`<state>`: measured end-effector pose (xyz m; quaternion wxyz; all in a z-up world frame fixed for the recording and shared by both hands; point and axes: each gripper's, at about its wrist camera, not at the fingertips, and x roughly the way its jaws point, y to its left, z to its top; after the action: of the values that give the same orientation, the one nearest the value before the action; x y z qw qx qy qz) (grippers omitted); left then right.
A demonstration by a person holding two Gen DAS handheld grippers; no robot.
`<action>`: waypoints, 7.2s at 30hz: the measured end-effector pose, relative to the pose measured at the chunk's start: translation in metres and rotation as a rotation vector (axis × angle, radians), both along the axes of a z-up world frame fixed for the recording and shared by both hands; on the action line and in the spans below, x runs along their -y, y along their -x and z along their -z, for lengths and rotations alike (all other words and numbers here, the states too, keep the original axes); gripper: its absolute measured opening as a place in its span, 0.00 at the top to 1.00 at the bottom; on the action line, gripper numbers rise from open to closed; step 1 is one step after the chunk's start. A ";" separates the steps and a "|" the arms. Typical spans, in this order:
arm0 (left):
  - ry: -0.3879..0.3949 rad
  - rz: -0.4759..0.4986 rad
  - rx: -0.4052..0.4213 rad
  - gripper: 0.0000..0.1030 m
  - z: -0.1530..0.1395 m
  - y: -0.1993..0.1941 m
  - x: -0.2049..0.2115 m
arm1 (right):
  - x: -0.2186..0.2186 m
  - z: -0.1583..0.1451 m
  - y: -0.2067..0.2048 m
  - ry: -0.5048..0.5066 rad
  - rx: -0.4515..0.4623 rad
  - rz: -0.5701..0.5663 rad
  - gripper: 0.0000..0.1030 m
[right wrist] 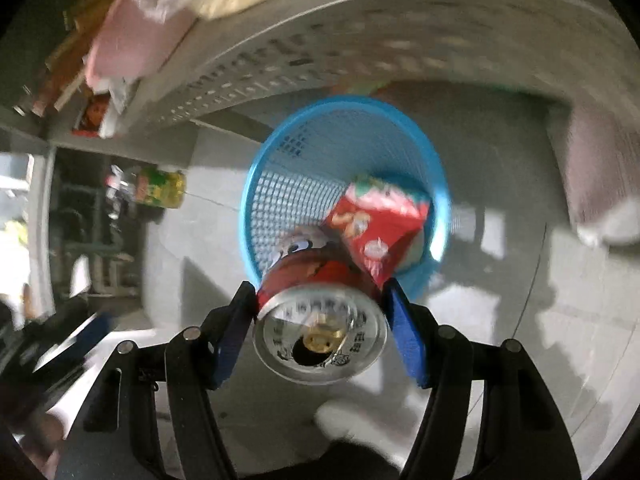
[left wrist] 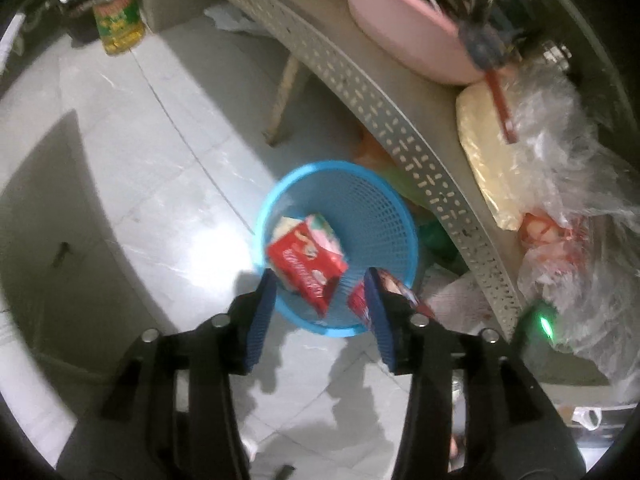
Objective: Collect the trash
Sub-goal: 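Open both tools over the wastebasket to drop the bag and can, then move both tools back to the table toward the clear plastic box, then grasp the clear plastic box with the right tool, then lift the clear box with the right tool while the left tool reaches the pink sponge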
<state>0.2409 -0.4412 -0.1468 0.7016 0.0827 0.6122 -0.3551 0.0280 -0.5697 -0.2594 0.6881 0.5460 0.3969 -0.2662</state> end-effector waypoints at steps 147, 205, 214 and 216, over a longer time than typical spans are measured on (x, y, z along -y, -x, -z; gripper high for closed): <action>0.247 -0.650 0.321 0.08 -0.151 0.023 -0.572 | -0.422 -0.261 -0.152 0.305 0.318 -1.088 0.32; 0.203 -0.839 0.188 0.08 -0.144 -0.076 -0.623 | -0.501 -0.310 -0.208 0.346 0.454 -1.231 0.19; 0.095 -0.882 0.054 0.08 -0.121 -0.150 -0.576 | -0.447 -0.320 -0.180 0.351 0.503 -1.112 0.19; 0.034 -0.910 0.036 0.08 -0.110 -0.164 -0.567 | -0.437 -0.316 -0.177 0.342 0.498 -1.096 0.19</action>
<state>0.4053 0.1256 -0.0366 0.7979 -0.2002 0.5682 -0.0192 0.2050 -0.1327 0.0564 0.8742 0.1906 0.3989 0.2009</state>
